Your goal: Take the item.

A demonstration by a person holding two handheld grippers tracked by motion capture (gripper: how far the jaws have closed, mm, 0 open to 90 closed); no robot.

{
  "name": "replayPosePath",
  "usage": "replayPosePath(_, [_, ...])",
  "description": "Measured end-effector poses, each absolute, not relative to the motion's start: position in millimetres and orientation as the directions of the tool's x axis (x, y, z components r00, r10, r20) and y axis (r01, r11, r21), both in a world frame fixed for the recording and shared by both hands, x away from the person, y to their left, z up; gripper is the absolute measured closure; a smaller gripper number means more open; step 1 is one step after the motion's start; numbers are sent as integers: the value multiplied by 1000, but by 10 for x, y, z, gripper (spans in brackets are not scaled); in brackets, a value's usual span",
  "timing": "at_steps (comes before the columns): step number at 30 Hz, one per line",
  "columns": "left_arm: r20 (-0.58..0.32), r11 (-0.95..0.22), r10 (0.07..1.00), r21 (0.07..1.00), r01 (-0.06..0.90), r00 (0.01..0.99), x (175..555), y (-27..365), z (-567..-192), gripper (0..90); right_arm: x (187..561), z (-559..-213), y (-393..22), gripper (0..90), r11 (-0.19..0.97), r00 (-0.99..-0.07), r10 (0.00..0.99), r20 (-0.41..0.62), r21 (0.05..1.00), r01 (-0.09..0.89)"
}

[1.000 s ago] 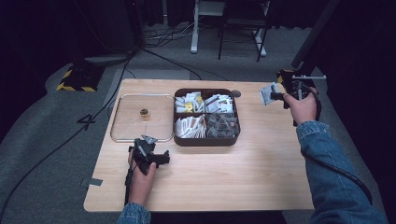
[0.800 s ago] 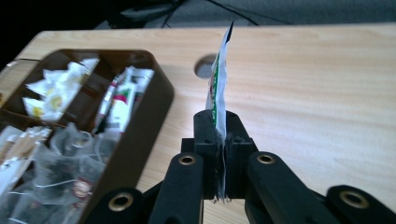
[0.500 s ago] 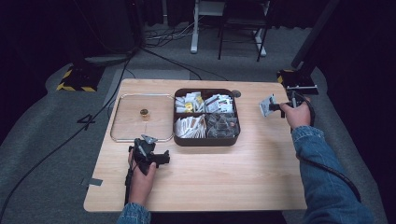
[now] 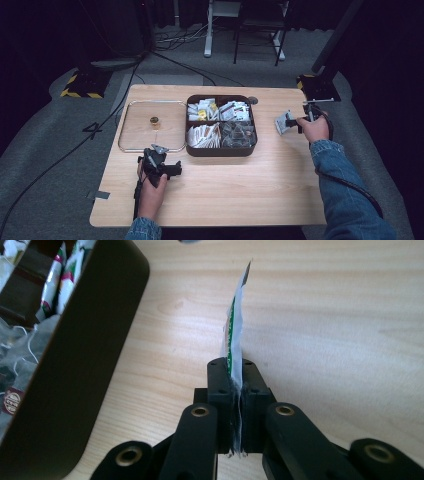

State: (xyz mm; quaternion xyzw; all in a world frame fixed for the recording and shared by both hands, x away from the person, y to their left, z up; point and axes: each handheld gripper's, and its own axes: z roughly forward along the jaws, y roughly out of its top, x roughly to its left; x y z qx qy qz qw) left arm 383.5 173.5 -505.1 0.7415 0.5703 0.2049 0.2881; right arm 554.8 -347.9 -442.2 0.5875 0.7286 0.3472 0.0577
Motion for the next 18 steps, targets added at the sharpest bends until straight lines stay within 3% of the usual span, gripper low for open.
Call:
replayPosePath(10, [-25,-183,964,661,728,266,3835,1735,-5051,0,5550,-4492,-3524,811,47,-275,901,336,555,831])
replayPosePath(18, [-25,-183,964,661,728,266,3835,1735,-5051,0,5561,-4548,-3552,625,27,-249,911,328,556,831])
